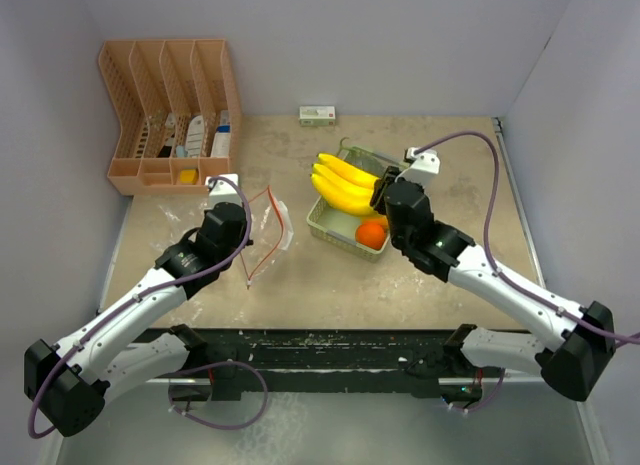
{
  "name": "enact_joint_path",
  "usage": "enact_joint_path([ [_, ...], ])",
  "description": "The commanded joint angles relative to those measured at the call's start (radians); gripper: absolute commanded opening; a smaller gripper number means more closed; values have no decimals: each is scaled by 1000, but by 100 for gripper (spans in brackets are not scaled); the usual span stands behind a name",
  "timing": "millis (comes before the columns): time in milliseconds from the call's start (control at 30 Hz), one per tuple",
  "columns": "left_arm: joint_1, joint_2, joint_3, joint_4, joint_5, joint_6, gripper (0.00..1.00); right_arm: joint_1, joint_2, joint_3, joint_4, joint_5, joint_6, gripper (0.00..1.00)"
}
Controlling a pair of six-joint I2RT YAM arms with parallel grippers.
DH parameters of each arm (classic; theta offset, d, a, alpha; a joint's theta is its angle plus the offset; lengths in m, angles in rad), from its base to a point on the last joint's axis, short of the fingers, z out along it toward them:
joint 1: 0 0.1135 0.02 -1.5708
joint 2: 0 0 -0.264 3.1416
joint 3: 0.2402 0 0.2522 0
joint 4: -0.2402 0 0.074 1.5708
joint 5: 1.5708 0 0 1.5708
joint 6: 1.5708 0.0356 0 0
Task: Place the food in the zip-top bag and seal the zipper
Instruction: Pick up the fake fruit from the bin.
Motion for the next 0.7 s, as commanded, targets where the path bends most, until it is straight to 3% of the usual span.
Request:
enact_joint_path([
  [0,5,-7,-3,41,-6,16,0,5,-70,-50,195,-256,-73,0],
  [233,5,-4,-4,49,-4,16,0,40,-103,-105,285,-392,77,0],
  [367,6,-8,-5,54,-5,15,0,50,-101,-123,315,-366,190,0],
  [667,5,-19,-16,84,-2,3,0,178,50,3,251,-264,241,0],
])
